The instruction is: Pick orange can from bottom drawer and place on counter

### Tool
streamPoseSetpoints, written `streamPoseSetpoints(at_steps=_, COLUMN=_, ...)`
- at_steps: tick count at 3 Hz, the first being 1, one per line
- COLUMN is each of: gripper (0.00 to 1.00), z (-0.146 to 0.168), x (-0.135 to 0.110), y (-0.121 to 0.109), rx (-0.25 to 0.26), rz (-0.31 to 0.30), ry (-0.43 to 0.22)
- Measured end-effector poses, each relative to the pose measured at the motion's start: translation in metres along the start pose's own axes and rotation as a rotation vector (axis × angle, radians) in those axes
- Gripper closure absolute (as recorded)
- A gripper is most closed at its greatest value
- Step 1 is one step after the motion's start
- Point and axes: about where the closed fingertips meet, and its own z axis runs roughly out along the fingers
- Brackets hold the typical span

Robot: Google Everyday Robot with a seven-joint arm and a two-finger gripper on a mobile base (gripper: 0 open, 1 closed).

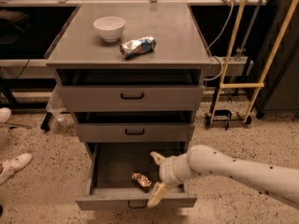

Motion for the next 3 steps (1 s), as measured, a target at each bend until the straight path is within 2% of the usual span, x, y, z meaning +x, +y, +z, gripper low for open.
streamPoseSetpoints(at_steps=1, gripper=0.0, z=-0.02, x=0.035, y=-0.073, rx=0.157, rz=0.094, ry=-0.038)
streamPoseSetpoints(at_steps=2, gripper=0.0, z=-0.02, x=0.035, y=-0.073, rx=0.155, rz=0.094, ry=-0.038)
streamPoseSetpoints(at_steps=3, gripper=0.0, z=-0.005, x=0.046, y=-0.091, rx=0.189, rz=0.132, ry=-0.066)
